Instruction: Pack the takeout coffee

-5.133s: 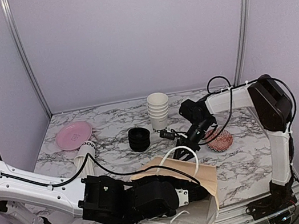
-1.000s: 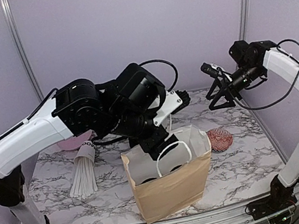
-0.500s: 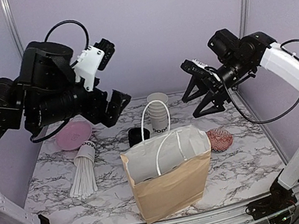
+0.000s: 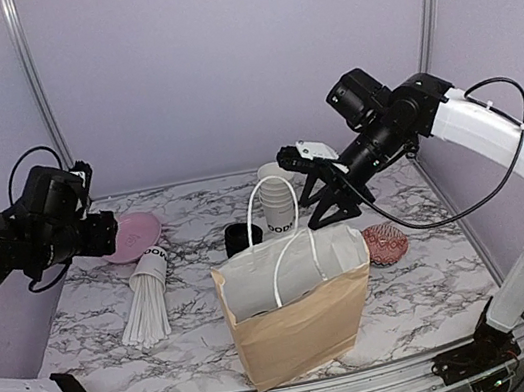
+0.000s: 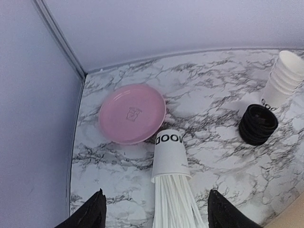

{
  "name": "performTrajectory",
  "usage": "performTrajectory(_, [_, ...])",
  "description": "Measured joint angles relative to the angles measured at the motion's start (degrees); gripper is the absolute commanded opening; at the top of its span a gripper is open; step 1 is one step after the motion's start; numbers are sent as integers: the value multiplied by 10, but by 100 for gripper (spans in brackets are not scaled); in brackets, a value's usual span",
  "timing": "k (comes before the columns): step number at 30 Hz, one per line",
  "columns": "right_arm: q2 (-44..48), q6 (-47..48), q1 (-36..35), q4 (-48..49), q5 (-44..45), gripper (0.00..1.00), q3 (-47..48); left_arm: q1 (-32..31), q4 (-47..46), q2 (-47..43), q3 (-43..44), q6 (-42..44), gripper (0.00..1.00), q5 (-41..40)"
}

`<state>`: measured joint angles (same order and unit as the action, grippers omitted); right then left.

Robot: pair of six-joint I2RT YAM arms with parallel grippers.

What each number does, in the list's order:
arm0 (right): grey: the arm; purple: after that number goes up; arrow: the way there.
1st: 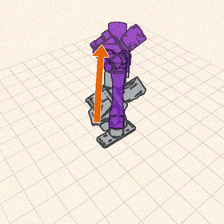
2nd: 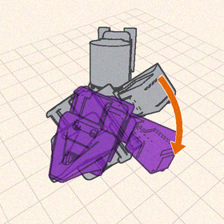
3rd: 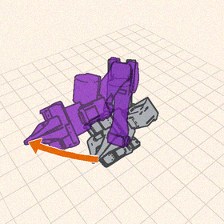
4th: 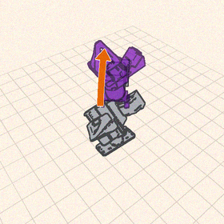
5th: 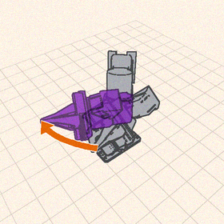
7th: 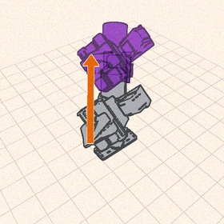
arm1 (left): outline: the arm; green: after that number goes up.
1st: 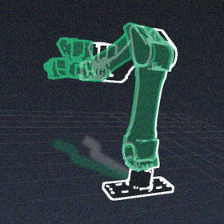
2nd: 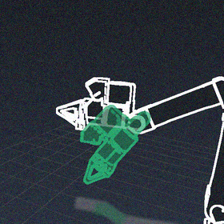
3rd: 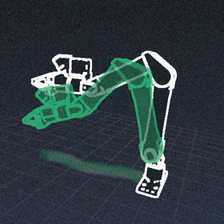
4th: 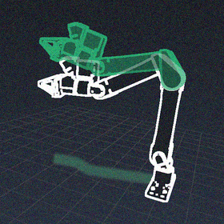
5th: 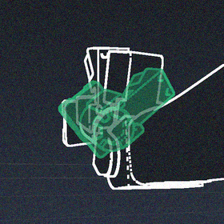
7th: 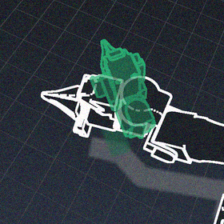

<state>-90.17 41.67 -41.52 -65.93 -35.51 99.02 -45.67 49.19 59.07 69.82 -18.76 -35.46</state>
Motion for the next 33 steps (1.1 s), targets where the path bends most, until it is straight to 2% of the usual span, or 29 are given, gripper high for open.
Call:
performTrajectory(2, [-8,-5,0,6,16,26,-9,44,4,10,-28,-3,68,22])
performTrajectory(4, [-13,-12,0,8,28,14,-14,81,4,26,-60,-1,66,56])
performTrajectory(6, [-16,-12,0,9,34,6,-15,108,5,46,-85,3,64,88])
performTrajectory(9, [-16,-14,-1,11,40,0,-16,116,4,69,-100,16,62,114])
performTrajectory(19, [6,-11,11,26,80,0,-37,118,0,125,-103,116,52,127])
performTrajectory(24, [9,-9,35,28,89,0,-42,115,-8,140,-108,209,51,98])
performTrajectory(26, [10,-7,46,28,89,0,-45,115,-18,140,-118,243,48,86])
performTrajectory(27, [12,-6,49,28,89,2,-45,115,-26,140,-125,260,49,83])
performTrajectory(30, [17,-1,54,27,87,25,-48,115,-67,132,-167,314,52,78])
performTrajectory(33, [24,2,55,25,76,37,-48,115,-108,122,-216,360,51,78])
